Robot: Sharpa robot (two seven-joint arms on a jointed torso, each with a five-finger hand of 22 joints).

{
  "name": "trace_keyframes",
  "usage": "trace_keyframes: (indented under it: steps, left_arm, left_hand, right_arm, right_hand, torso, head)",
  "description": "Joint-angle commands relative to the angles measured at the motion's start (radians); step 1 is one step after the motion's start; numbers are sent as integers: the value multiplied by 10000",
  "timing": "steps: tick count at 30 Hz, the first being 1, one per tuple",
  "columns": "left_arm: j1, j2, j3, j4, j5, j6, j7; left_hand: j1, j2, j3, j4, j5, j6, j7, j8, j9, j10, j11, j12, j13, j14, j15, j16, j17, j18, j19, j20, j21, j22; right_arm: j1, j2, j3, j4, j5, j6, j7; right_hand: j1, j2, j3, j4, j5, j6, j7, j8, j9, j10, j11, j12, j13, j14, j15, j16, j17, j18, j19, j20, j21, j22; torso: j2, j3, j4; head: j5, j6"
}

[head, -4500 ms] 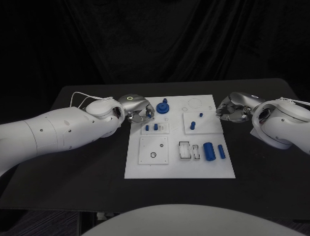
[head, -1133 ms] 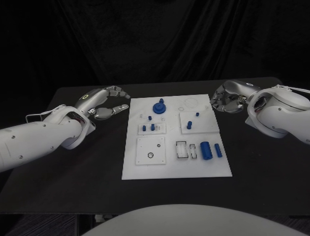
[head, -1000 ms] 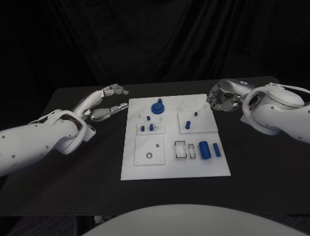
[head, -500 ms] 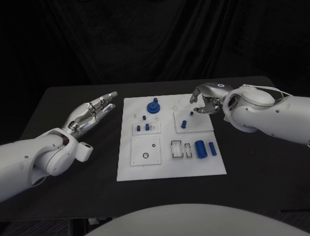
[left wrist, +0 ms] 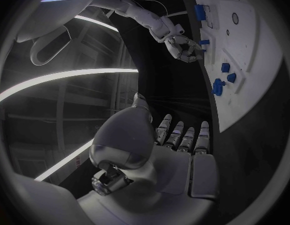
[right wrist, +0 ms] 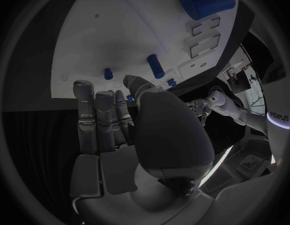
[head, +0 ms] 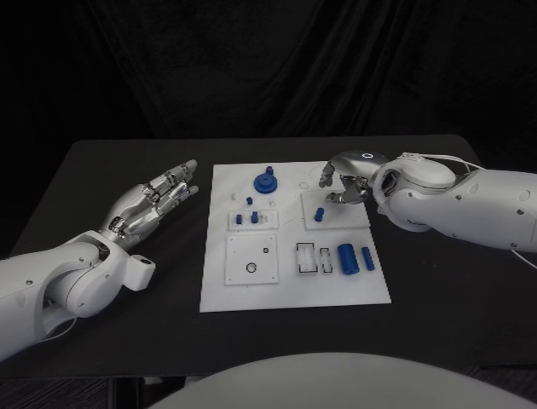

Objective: Assemble the parts on the task board

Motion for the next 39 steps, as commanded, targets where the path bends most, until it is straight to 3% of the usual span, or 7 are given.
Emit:
trace_keyframes:
  steps: [1,8,12,19,24,29,39]
  left_arm:
    - [-14,-11,11,85,218,359,1484]
    - [-35,-5,11,115,220,368,1472]
    - [-41,-6,11,123,220,377,1455]
    - [-47,-4,11,121,220,450,1406]
    - [-49,7,11,108,220,510,1357]
    - [-51,48,11,50,220,599,1294]
    - [-58,109,11,-23,220,671,1211]
  left_hand:
    - [214,6,-53,-13,217,-85,-6,-38,-52,-34,89,-47,-14,-4,124,-65,-9,77,17,149,-26,-46]
    - [465,25,-81,-19,466,-86,-51,-32,-98,-56,152,-4,-11,-4,52,-65,-9,164,32,179,-22,-112]
    - [649,44,-74,-37,619,-80,-39,-30,-119,-72,156,18,-11,-4,65,-65,-9,201,37,212,-20,-151]
    - [1031,80,-43,-72,1032,-123,-42,-37,-154,-100,206,53,-14,-4,152,-65,-9,228,53,314,-12,-225]
    - [1177,100,-25,-92,1158,-134,-55,-37,-161,-107,218,69,-13,-4,202,-65,-9,227,61,359,-8,-252]
    - [1625,180,59,-223,1729,-198,-56,-42,-172,-108,311,133,-9,24,339,-53,2,218,122,486,18,-257]
    - [1796,205,81,-267,1879,-194,-53,-38,-169,-113,347,152,-9,47,386,-44,11,227,159,540,32,-255]
  right_arm:
    - [-53,24,5,-61,-167,122,7]
    - [-107,48,3,-158,-455,224,-448]
    - [-149,46,3,-199,-603,213,-567]
    - [-185,41,3,-206,-684,241,-717]
    - [-193,35,3,-217,-703,252,-799]
    - [-196,76,3,-265,-711,304,-833]
    - [-206,158,3,-378,-714,332,-755]
  right_hand:
    - [-75,3,-3,-4,69,69,-9,47,15,158,3,-53,-82,85,-3,70,-16,73,88,-21,98,31]
    - [-244,-57,-43,76,280,190,-14,103,44,323,-23,-122,-300,130,-22,140,-84,68,139,-42,112,63]
    - [-339,-103,3,74,851,470,-85,167,104,402,-44,-207,-510,105,-38,159,-200,72,146,-63,65,83]
    - [-317,-116,148,-43,1380,710,-121,170,187,530,-63,-251,-689,89,-70,200,-284,69,159,-92,56,126]
    - [-345,-122,193,-107,1556,872,-219,221,267,580,-64,-266,-771,57,-72,198,-351,73,143,-100,18,143]
    - [-313,-75,249,-183,1623,1000,-251,277,340,656,-82,-253,-818,37,-91,184,-419,85,129,-113,-33,148]
    - [-319,88,265,-469,1584,1393,-406,556,741,1348,-301,106,-830,194,-271,303,-461,40,332,-255,273,308]
  torso:
    - [53,-119,20]
    - [81,-190,56]
    - [76,-175,14]
    - [76,-177,26]
    - [69,-190,29]
    - [73,-195,31]
    - [92,-198,18]
  head:
    - [-26,2]
    - [-38,2]
    - [8,2]
    - [21,2]
    - [33,2]
    - [56,2]
    - [68,2]
